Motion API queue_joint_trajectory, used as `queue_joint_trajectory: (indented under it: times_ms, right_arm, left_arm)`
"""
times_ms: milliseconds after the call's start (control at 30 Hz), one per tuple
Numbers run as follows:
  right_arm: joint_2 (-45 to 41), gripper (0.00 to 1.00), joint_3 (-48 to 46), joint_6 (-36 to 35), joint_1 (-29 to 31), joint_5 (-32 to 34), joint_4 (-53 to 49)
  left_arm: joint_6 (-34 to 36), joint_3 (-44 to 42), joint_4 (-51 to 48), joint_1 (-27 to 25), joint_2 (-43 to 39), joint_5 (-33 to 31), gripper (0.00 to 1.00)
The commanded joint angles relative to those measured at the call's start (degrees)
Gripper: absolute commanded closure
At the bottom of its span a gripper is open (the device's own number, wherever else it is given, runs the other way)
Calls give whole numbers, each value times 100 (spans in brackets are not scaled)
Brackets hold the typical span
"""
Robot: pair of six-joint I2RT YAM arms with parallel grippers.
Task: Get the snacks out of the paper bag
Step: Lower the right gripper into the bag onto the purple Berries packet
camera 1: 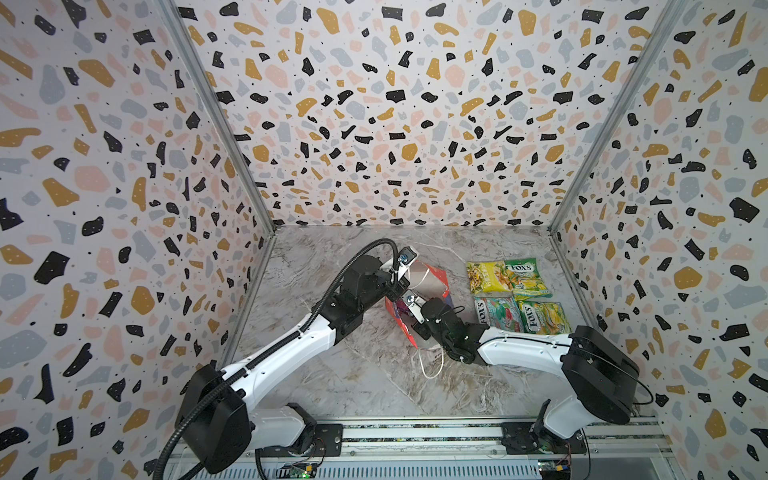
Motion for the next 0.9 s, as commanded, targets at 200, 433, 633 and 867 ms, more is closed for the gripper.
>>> queue_joint_trajectory:
  times_ms: [200, 433, 633, 867]
  right_arm:
    - [-459, 88, -88, -328, 60, -382, 280]
    - [-427, 58, 178, 211, -173, -1092, -322]
    - [-338, 48, 216, 529, -250, -1525, -357]
    - [61, 42, 434, 762, -346, -1915, -411]
  left_arm:
    - [2, 69, 310, -6, -172, 48, 100]
    - [7, 74, 293, -5, -172, 48, 100]
    - [2, 70, 322, -5, -158, 57, 100]
    - [-4, 121, 269, -7, -124, 72, 100]
